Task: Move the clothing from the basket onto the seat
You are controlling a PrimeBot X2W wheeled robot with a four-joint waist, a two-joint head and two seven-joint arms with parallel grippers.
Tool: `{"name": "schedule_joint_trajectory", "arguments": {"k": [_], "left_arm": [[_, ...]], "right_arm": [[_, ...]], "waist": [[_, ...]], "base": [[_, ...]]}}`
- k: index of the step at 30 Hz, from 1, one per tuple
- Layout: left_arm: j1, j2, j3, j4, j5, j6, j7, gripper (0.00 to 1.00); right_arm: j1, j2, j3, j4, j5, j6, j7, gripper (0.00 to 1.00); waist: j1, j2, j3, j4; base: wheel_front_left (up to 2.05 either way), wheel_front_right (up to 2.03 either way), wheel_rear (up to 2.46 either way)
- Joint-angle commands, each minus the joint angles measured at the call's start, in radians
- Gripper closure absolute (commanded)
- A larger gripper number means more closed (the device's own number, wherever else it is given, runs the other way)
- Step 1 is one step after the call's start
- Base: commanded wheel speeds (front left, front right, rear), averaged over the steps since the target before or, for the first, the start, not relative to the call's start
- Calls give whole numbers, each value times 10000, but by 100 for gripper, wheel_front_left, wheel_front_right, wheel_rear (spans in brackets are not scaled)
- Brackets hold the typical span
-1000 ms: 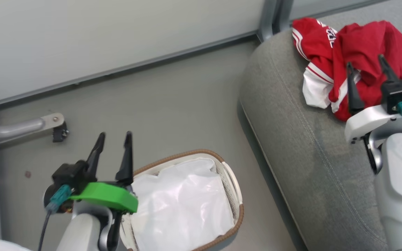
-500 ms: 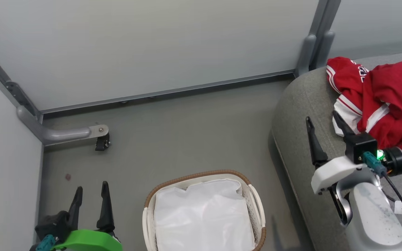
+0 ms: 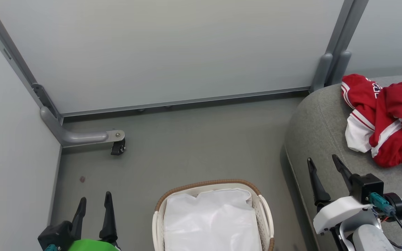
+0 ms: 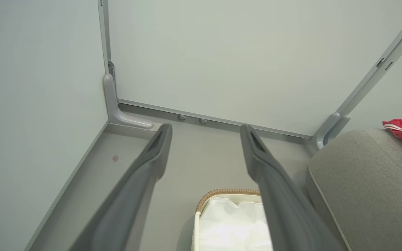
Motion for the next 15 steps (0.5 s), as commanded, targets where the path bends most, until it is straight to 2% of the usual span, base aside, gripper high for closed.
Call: {"name": "schedule_joint_trajectory", "arguments": {"k": [1, 15], "left_arm": [[136, 3, 10, -9, -68, -24, -7, 0], [76, 5, -77, 112, -111, 14, -7, 0]], "right_arm": [[183, -41, -36, -54, 141, -14, -1, 0], [460, -38, 46, -111, 262, -14, 0, 0]], "waist": [[1, 0, -15, -49], [1, 0, -10, -251]], "base": [[0, 0, 0], [0, 0, 0]]}}
